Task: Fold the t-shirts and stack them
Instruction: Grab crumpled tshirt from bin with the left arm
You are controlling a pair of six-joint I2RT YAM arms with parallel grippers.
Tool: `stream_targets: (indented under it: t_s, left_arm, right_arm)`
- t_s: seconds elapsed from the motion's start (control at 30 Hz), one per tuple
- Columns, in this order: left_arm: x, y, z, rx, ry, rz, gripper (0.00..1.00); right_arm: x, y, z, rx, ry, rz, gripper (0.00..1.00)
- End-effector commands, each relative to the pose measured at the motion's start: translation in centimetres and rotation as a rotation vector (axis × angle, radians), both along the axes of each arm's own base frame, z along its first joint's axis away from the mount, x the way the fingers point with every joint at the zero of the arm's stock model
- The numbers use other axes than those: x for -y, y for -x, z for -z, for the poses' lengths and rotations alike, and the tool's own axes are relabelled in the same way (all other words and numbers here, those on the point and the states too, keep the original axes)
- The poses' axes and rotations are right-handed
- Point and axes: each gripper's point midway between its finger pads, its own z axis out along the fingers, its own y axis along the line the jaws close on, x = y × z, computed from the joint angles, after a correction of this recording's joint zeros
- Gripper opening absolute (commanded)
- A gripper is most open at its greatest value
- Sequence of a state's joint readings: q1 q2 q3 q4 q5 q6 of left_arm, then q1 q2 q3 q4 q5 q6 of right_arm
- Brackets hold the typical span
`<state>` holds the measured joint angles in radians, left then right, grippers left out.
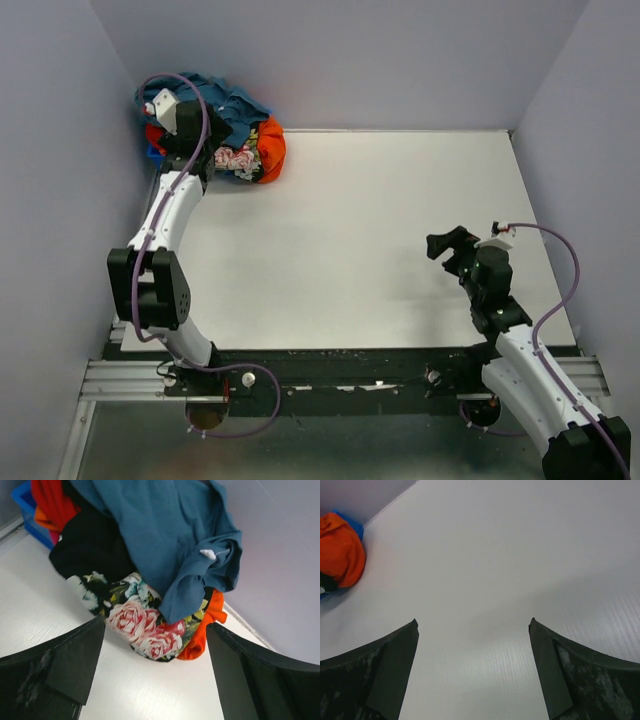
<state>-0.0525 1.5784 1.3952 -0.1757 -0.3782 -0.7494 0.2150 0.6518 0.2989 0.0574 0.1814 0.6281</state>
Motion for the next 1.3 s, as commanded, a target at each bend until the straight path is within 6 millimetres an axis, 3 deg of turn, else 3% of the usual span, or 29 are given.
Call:
stream_targets:
  t_s: [0.0,0.17,0.27,0.5,0.57,0.63,0.67,0.7,0.87,1.03,1.1,1.27]
  left_arm:
    - [-0.3,-3.4,2.3,-0.141,0.04,0.015,0.99]
    - [0.6,-7.3,2.1,-0.122,0.064,0.062,0.95]
    - [1.5,-9.2,2.9,-0.118,0.09,0.101,0.93]
    - [2.5,-12.1,4.6,-0.117,0.107,0.151,0.7]
    - [2.6,-12.6,4.9,-0.116,0.108,0.157,0.52]
    - [3.4,-12.9,4.6,-0.097,0.117,0.21,0.19]
    - [3.8,-13.1,3.9,-0.076,0.116,0.246,0.03]
    - [3.9,-13.0,3.3,-0.063,0.114,0.256,0.0]
    - [4.8,-11.6,-1.4,0.032,0.135,0.292,0.0]
    - [6.6,-8.6,-8.5,0.141,0.116,0.348,0.0]
    - [8.3,-6.9,-11.9,0.201,0.107,0.389,0.0]
    - [16.3,-1.0,-20.7,0.359,0.05,0.561,0.0]
  right_arm:
    - [0.2,0.2,1.0,-0.027,0.008,0.011,0.98]
    - [0.2,0.1,1.0,-0.025,0.008,0.012,0.98]
    - [0.1,0.0,1.0,-0.027,0.006,0.006,0.98]
    - [0.1,0.0,1.1,-0.031,0.012,0.005,0.97]
    - [0.2,0.0,1.0,-0.028,0.013,0.009,0.97]
    - [0.2,0.0,1.1,-0.028,0.014,0.009,0.96]
    - [0.1,0.0,1.1,-0.028,0.013,0.004,0.95]
    - [0.0,0.0,1.1,-0.027,0.013,0.001,0.94]
    - [-0.1,-0.1,1.1,-0.028,0.012,-0.007,0.93]
    - [-0.2,0.0,1.0,-0.022,0.013,-0.011,0.93]
    - [-0.1,0.0,0.9,-0.017,0.014,-0.008,0.93]
    - [0.0,0.0,0.5,-0.005,0.015,-0.003,0.93]
